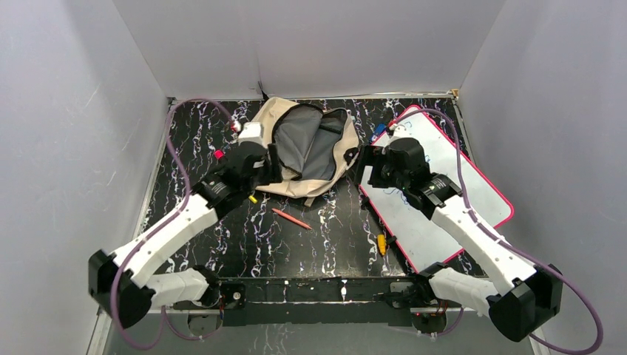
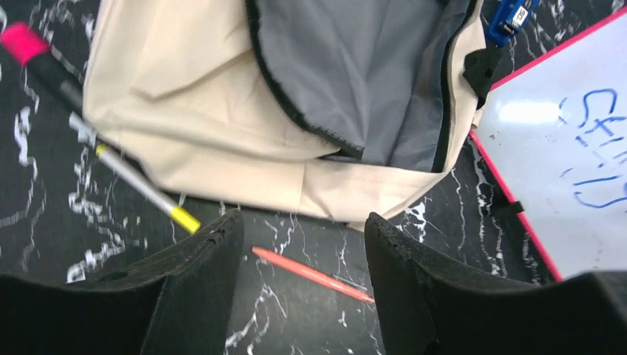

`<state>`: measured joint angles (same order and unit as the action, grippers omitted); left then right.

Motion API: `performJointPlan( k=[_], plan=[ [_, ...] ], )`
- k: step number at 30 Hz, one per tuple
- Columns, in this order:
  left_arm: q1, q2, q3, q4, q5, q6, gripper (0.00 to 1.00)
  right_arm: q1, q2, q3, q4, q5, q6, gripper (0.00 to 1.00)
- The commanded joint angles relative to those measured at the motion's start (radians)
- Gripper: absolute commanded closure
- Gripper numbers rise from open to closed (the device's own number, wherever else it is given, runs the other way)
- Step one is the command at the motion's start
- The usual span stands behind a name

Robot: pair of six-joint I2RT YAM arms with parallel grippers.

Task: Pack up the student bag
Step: Adjust the student bag at the center of the board.

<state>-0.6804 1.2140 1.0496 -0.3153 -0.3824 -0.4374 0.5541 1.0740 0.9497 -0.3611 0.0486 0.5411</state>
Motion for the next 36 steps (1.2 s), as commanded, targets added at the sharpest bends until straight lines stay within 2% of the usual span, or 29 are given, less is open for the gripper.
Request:
performJointPlan(
  k=[1,7,14,19,24,26,30,36],
  plan=[
    [0.013,-0.154,-0.110,-0.092,-0.055,-0.259,0.41,-0.004,-0.057,-0.019,-0.100,0.002,-0.011,0.01],
    [0.016,-0.316,-0.242,-0.160,-0.082,-0.401,0.41,-0.005,-0.089,-0.048,-0.151,0.001,-0.004,0.01],
    [0.016,-0.343,-0.304,-0.204,-0.099,-0.493,0.39,-0.005,-0.083,-0.067,-0.188,-0.087,-0.017,0.01],
    [0.016,-0.292,-0.310,-0.105,-0.070,-0.450,0.38,-0.005,-0.089,-0.085,-0.204,-0.112,-0.009,0.01],
    [0.045,-0.188,-0.235,0.053,-0.070,-0.303,0.32,-0.006,-0.080,-0.082,-0.219,-0.136,0.001,0.02],
    [0.125,-0.113,-0.179,0.099,-0.005,-0.260,0.31,-0.005,-0.078,-0.086,-0.220,-0.140,0.009,0.02],
    [0.319,0.044,-0.104,0.240,0.254,-0.213,0.26,-0.006,-0.086,-0.096,-0.216,-0.161,0.029,0.03],
    [0.426,0.309,0.062,0.361,0.501,-0.120,0.23,-0.006,-0.113,-0.112,-0.209,-0.179,0.039,0.03]
  ],
)
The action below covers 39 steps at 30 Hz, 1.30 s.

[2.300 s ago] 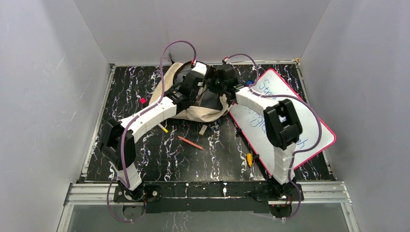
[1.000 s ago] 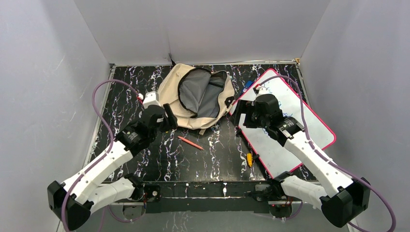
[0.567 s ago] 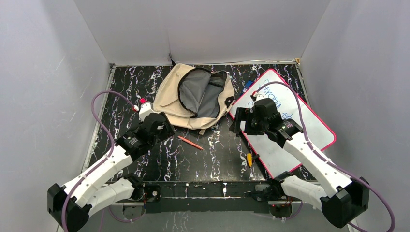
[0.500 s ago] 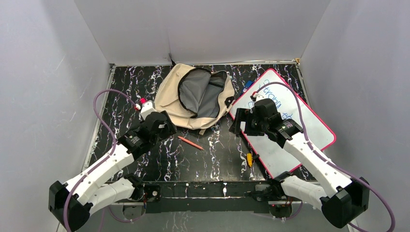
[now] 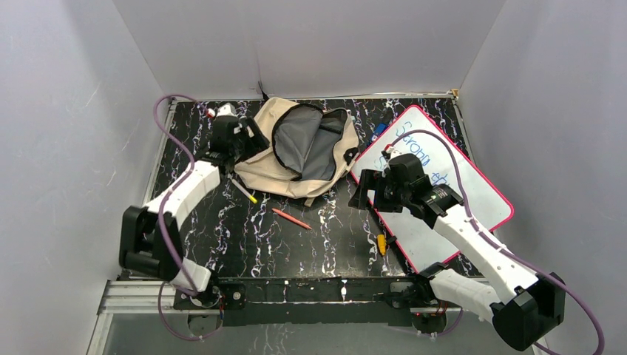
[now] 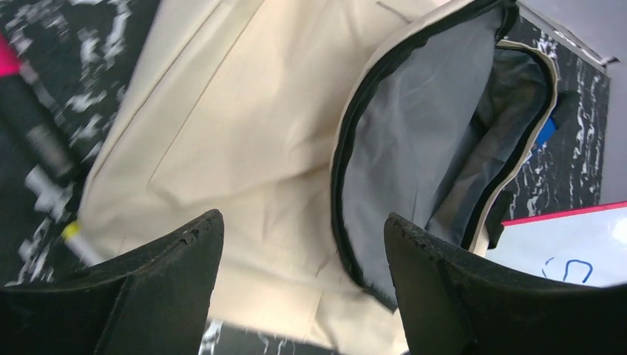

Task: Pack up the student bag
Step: Adjust the student bag at the center of the board.

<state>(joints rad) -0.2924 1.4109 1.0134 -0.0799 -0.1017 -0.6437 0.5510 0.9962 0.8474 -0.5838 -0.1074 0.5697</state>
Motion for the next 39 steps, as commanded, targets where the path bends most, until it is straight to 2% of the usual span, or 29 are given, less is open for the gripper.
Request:
performJointPlan(
  k=[1,9,13,17,19,30,34,39],
  plan=[
    [0.046,0.149,0.123,0.139,0.249,0.095,0.23,-0.003,-0.037,-0.009,0.013,-0.022,0.009,0.03],
    [0.064,0.374,0.294,0.158,0.395,0.185,0.22,-0.002,-0.059,-0.008,-0.003,-0.021,0.011,0.03],
    [0.063,0.445,0.348,0.147,0.434,0.219,0.29,-0.003,-0.069,-0.010,-0.002,-0.032,0.015,0.03],
    [0.059,0.460,0.374,0.169,0.535,0.208,0.43,-0.003,-0.076,-0.013,-0.006,-0.031,0.016,0.03],
    [0.044,0.447,0.381,0.182,0.561,0.197,0.47,-0.002,-0.081,-0.013,-0.009,-0.029,0.017,0.03],
    [-0.186,0.431,0.475,0.175,0.587,0.154,0.39,-0.003,-0.145,0.016,-0.041,0.051,0.047,0.03],
    [-0.209,0.411,0.465,0.184,0.591,0.143,0.37,-0.002,-0.155,0.025,-0.050,0.084,0.041,0.02],
    [-0.209,0.369,0.449,0.104,0.497,0.219,0.35,-0.002,-0.102,0.076,-0.059,0.151,0.036,0.03]
  ],
)
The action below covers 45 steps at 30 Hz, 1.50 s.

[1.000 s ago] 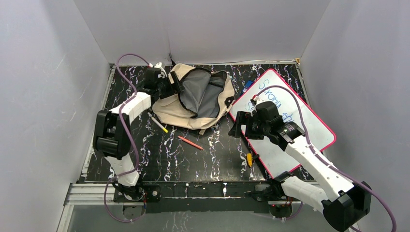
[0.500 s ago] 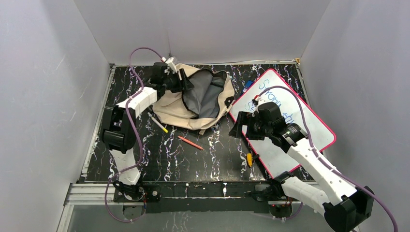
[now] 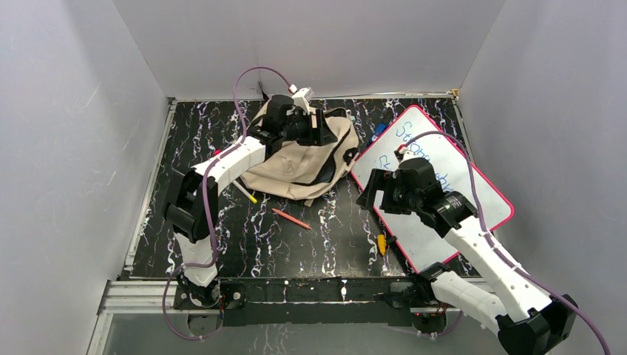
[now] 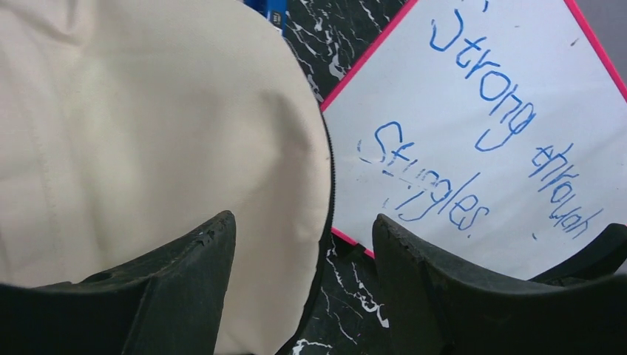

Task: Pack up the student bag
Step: Adjust the student bag at the center of the board.

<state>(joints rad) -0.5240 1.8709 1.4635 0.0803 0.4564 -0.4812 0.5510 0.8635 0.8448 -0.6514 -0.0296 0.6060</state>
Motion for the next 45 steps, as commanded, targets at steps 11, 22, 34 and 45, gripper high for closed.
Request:
performJointPlan(
  k=[11,22,34,45],
  plan=[
    [-0.065,-0.101,0.001,-0.120,-0.228,0.208,0.14,-0.002,0.136,0.173,0.020,0.095,-0.019,0.04],
    [-0.243,-0.015,0.094,-0.175,-0.605,0.458,0.10,-0.002,0.057,0.111,0.003,0.092,0.005,0.03],
    [-0.274,0.120,0.188,-0.186,-0.929,0.624,0.32,-0.003,0.054,0.123,-0.010,0.095,0.001,0.03],
    [-0.275,0.049,0.175,-0.150,-0.967,0.627,0.55,-0.002,0.118,0.111,0.049,0.077,0.017,0.03]
  ],
)
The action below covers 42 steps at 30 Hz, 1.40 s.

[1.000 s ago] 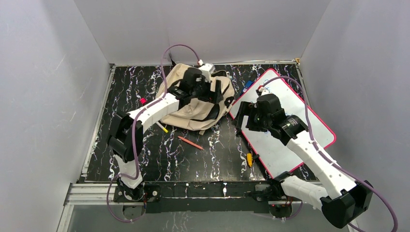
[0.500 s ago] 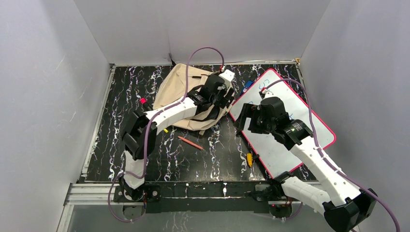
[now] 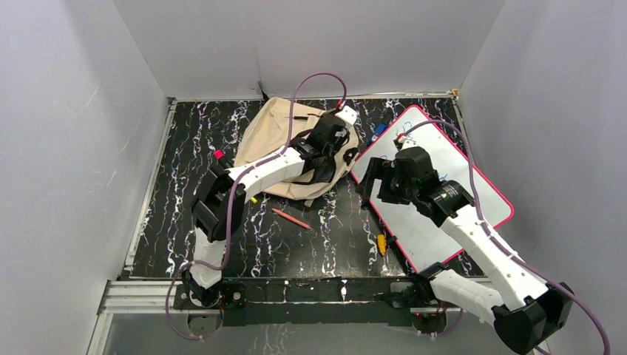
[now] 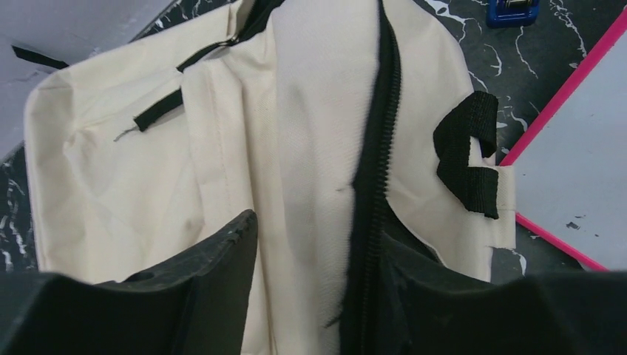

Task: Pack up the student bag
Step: Adjust the student bag at the center of the board.

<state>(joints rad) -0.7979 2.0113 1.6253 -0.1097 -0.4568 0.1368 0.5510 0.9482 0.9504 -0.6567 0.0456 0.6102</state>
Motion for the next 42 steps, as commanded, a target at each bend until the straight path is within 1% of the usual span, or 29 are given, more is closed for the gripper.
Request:
performJointPlan(
  k=[1,3,7,11,16,21,24,29,35,37,38,39,42],
  plan=[
    [-0.001,-0.098,0.003,0.045,-0.058,0.009,0.59,-0.003,0.049,0.010,0.058,0.009,0.013,0.03],
    [0.002,-0.105,-0.014,0.052,-0.074,0.011,0.67,-0.003,0.082,0.023,0.071,0.024,0.011,0.04],
    [0.015,-0.119,-0.047,0.054,-0.084,-0.009,0.76,-0.003,0.162,0.063,0.103,0.036,-0.008,0.07],
    [0.067,-0.155,-0.087,0.037,0.001,-0.094,0.86,-0.003,0.245,0.107,0.152,0.054,-0.031,0.12],
    [0.141,-0.209,-0.146,0.041,0.134,-0.206,1.00,-0.003,0.364,0.169,0.244,0.066,-0.052,0.14],
    [0.193,-0.242,-0.193,0.062,0.250,-0.279,1.00,-0.003,0.522,0.271,0.305,0.102,-0.087,0.14],
    [0.199,-0.245,-0.199,0.066,0.274,-0.291,1.00,-0.003,0.628,0.347,0.324,0.105,-0.107,0.15],
    [0.210,-0.248,-0.207,0.073,0.293,-0.316,1.00,-0.003,0.794,0.468,0.329,0.114,-0.133,0.21],
    [0.220,-0.252,-0.218,0.078,0.309,-0.333,1.00,-0.002,0.946,0.571,0.320,0.117,-0.150,0.32],
    [0.222,-0.252,-0.216,0.077,0.313,-0.333,1.00,-0.002,0.983,0.596,0.315,0.136,-0.153,0.38],
    [0.223,-0.252,-0.213,0.077,0.315,-0.333,1.00,-0.002,1.001,0.608,0.309,0.143,-0.153,0.41],
    [0.223,-0.251,-0.212,0.074,0.318,-0.334,1.00,-0.002,1.014,0.623,0.301,0.147,-0.154,0.47],
    [0.223,-0.249,-0.207,0.070,0.333,-0.335,1.00,-0.002,1.021,0.641,0.287,0.145,-0.152,0.68]
  ],
)
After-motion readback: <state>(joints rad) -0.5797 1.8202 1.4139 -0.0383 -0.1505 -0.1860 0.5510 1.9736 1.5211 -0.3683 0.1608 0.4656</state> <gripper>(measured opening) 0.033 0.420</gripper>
